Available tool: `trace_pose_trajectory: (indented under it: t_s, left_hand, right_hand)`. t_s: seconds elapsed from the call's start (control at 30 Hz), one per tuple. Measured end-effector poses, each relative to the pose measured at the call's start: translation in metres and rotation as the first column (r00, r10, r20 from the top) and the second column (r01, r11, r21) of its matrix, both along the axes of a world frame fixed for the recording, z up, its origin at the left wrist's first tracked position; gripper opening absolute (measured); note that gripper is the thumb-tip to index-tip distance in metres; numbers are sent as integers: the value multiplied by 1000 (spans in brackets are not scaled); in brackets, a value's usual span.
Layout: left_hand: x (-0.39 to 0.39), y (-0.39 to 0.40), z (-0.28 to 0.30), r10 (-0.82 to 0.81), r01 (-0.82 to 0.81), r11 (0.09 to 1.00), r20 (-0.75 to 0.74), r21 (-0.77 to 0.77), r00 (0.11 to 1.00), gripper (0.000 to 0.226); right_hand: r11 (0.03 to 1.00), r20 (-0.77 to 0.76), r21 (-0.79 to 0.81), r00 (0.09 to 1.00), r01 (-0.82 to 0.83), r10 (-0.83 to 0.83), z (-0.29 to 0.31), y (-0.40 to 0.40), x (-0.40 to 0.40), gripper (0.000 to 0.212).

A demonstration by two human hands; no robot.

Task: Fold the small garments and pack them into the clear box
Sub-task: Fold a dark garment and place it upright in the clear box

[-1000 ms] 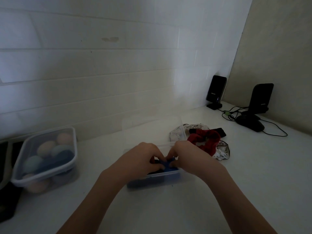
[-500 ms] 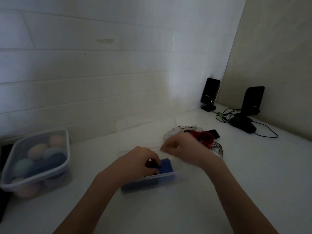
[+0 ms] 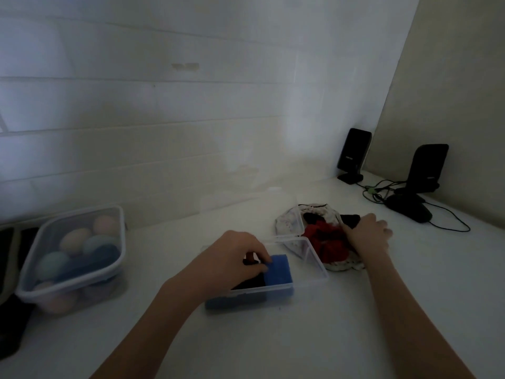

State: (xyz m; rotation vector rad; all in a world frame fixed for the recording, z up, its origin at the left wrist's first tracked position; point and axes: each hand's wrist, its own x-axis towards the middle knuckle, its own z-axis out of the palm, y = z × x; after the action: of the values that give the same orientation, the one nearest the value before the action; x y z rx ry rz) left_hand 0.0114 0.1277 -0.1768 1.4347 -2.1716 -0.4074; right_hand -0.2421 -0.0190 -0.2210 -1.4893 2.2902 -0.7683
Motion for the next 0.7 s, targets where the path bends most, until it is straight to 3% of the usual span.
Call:
trace_pose_trajectory:
  t_s: [0.2, 0.33, 0.47, 0.57, 0.7]
  left_hand:
    - [-2, 1, 3, 14, -19, 998, -88, -61, 996, 12]
    - [-3, 0, 3, 43, -51, 996, -111, -69, 993, 12]
    - [-4, 0, 3, 59, -76, 993, -180, -87, 982, 13]
    - [-3, 0, 3, 88, -115, 987, -229, -109, 970, 19]
    - [-3, 2, 5, 102, -155, 974, -296, -163, 950, 34]
  right_hand:
    - [958, 320, -287, 940, -20, 115, 12, 7, 1, 33]
    - [858, 337, -513, 918, -6, 208, 37, 22, 11, 32]
    - [776, 369, -630, 878, -4, 305, 51, 35, 24, 25]
    - [691, 300, -718, 857, -87, 419, 59, 47, 38, 19]
    - [531, -17, -788, 874, -311, 486, 63, 57, 53, 31]
